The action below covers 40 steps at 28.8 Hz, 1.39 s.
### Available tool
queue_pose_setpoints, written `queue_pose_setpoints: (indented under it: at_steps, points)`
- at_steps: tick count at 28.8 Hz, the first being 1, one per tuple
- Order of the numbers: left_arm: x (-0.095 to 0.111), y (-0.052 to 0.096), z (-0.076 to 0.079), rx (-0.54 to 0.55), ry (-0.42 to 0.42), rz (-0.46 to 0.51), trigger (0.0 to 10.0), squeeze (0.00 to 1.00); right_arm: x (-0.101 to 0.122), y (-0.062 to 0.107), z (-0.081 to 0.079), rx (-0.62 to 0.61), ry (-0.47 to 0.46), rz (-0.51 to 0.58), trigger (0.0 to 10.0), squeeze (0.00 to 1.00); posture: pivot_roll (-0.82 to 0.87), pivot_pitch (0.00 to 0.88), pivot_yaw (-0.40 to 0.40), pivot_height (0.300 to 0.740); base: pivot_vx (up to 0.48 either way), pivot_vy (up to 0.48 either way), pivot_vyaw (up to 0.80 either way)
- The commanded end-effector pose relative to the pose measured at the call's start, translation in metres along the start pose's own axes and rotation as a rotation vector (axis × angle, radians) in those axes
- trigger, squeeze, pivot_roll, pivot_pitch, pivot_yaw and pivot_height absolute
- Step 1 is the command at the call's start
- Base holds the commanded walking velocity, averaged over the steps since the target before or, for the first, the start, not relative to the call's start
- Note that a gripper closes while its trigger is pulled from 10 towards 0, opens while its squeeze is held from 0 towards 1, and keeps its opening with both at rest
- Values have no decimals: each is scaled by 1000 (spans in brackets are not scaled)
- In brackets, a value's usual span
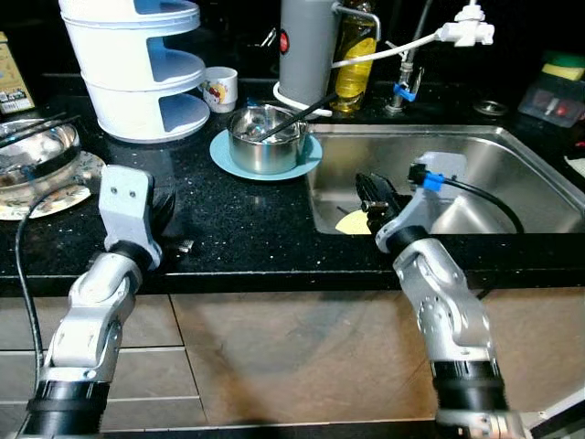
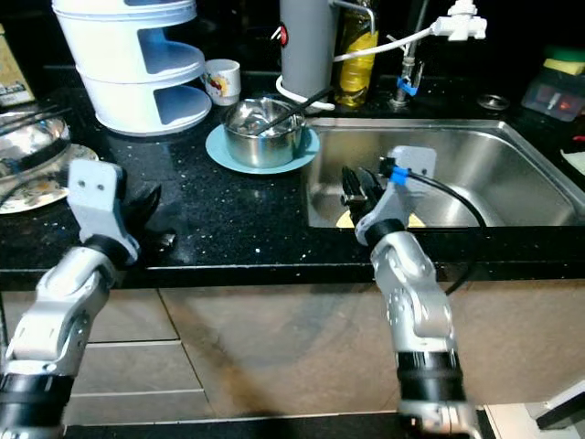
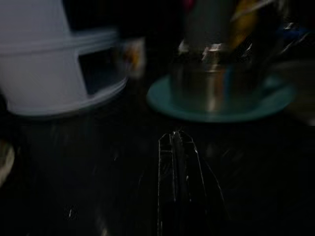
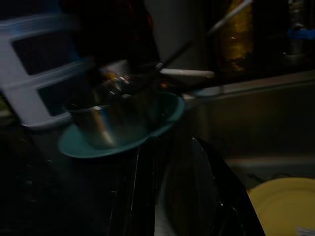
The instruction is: Kitchen organization
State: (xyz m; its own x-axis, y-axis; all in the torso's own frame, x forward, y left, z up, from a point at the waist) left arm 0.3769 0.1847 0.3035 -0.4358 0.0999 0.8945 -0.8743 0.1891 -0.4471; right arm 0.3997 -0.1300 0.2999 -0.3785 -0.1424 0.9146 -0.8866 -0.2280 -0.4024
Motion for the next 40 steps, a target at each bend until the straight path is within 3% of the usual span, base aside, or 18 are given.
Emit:
queue_pose_setpoints:
  at_steps: [1,6,8,10,11,12,14,17,18,20,23,25,26,27,30,33,34,40]
  points:
    - [-1,5,1,-18,-19,-21,10000,0,3,4,0,9,-20,13,10000,0,49,188,-15,740,0,0,0]
    - [-2,6,-1,-2,-27,-45,10000,0,-1,8,-1,18,-17,-3,10000,0,50,189,-13,740,0,0,0]
    - [-2,12,9,-27,117,-54,10000,0,-3,14,-9,76,-64,-9,10000,0,54,192,-10,740,0,0,0]
    - [0,15,15,-49,182,-49,10000,0,-3,17,-13,112,-94,-11,10000,0,54,192,-10,740,0,0,0]
    - [6,31,44,-233,353,-51,10000,0,-1,30,-35,282,-223,-23,10000,0,57,194,-4,740,0,0,0]
    - [6,31,44,-233,353,-51,10000,0,-1,30,-35,282,-223,-23,10000,0,57,194,-4,740,0,0,0]
    - [7,56,77,-473,446,-114,10000,0,4,48,-51,448,-331,-21,10000,0,57,194,-4,740,0,0,0]
    - [2,70,90,-578,451,-184,10000,0,7,56,-54,509,-381,-13,10000,0,58,197,-5,740,0,0,0]
    - [-7,91,104,-705,441,-301,10000,0,13,67,-56,591,-448,-2,10000,0,59,197,-6,740,0,0,0]
    - [-10,96,106,-727,438,-336,10000,0,14,70,-57,614,-465,1,10000,0,59,197,-6,740,0,0,0]
    - [-28,120,108,-780,426,-501,10000,0,1,94,-68,759,-461,-97,10000,0,55,199,-8,740,0,0,0]
    - [-42,134,104,-787,374,-612,10000,0,-23,109,-71,804,-409,-220,10000,0,55,199,-8,740,0,0,0]
    - [-63,150,97,-772,307,-747,10000,0,-52,126,-71,828,-334,-356,10000,0,56,199,-11,740,0,0,0]
    - [-74,157,92,-753,274,-797,10000,0,-66,133,-69,824,-318,-406,10000,0,56,199,-11,740,0,0,0]
    - [-92,168,83,-699,238,-888,10000,0,-87,144,-61,793,-354,-481,10000,0,56,200,-12,740,0,0,0]
    - [-104,173,79,-625,290,-929,10000,0,-106,158,-55,777,-339,-565,10000,0,59,201,-13,740,0,0,0]
    - [-117,188,82,-609,321,-992,10000,0,-126,174,-50,768,-316,-656,10000,0,56,201,-11,740,0,0,0]
    - [-154,227,85,-487,402,-1162,10000,0,-168,208,-38,731,-247,-839,10000,0,51,201,-7,740,0,0,0]
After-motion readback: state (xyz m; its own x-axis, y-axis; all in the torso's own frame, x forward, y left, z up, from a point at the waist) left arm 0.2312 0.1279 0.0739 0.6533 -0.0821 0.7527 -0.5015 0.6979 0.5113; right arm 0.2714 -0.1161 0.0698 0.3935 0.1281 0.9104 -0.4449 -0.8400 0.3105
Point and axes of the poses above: a point about 5 cm out from each wrist's last joint towards the gripper, its own y axis pointing back from the gripper into the wrist, its own x axis along the axis of the wrist's last joint, z = x × y, the point moved 6 cm from there along -y, pointing out of the wrist towards the gripper, and after that the axes turned 11 degrees about y, right-handed, at the moved point
